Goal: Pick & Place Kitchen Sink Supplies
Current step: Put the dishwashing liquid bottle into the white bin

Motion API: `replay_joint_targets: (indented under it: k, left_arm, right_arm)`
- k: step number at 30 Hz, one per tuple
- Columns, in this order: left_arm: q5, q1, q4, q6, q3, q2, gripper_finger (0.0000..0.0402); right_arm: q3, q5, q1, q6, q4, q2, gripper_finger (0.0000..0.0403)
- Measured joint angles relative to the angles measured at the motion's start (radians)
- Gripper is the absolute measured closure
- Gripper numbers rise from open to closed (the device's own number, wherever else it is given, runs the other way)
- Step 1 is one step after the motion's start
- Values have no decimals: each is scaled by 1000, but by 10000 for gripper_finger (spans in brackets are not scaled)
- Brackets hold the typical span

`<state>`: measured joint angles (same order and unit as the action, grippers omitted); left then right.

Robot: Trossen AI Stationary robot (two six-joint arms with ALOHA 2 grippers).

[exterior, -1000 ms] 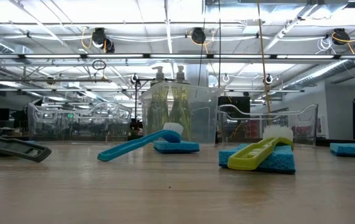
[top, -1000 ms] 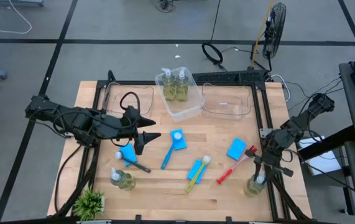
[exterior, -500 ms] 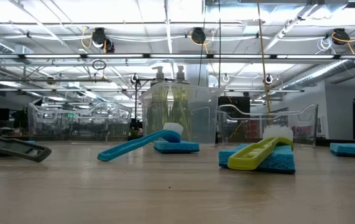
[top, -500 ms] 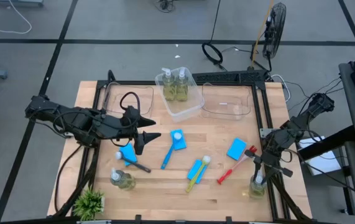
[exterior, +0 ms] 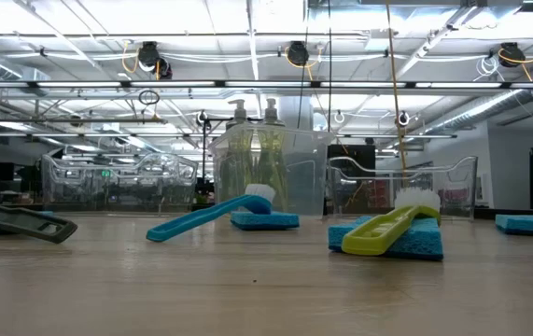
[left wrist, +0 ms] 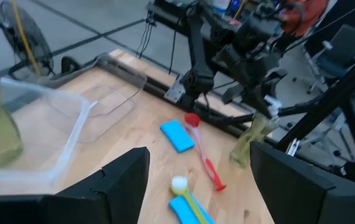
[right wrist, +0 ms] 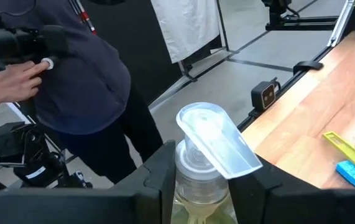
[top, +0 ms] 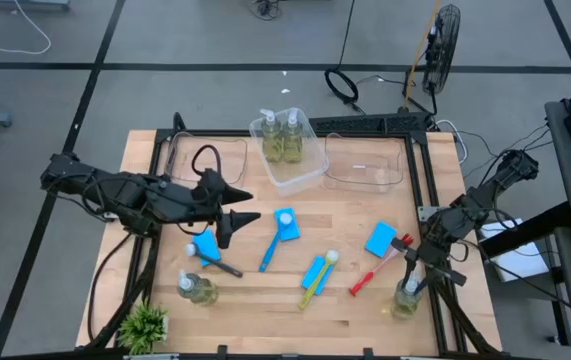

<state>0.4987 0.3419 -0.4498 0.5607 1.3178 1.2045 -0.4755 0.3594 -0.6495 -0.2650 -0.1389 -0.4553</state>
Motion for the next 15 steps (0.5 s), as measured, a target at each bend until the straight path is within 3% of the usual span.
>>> replay_joint_targets:
  k: [9, 15]
  left_arm:
    - [0, 0, 123, -129, 0, 0, 128]
    - [0, 0, 124, -232, 0, 0, 128]
  right_arm:
    - [-61, -79, 1, -9, 21, 0, 300]
    - [-166, -244, 2, 0, 20, -32, 300]
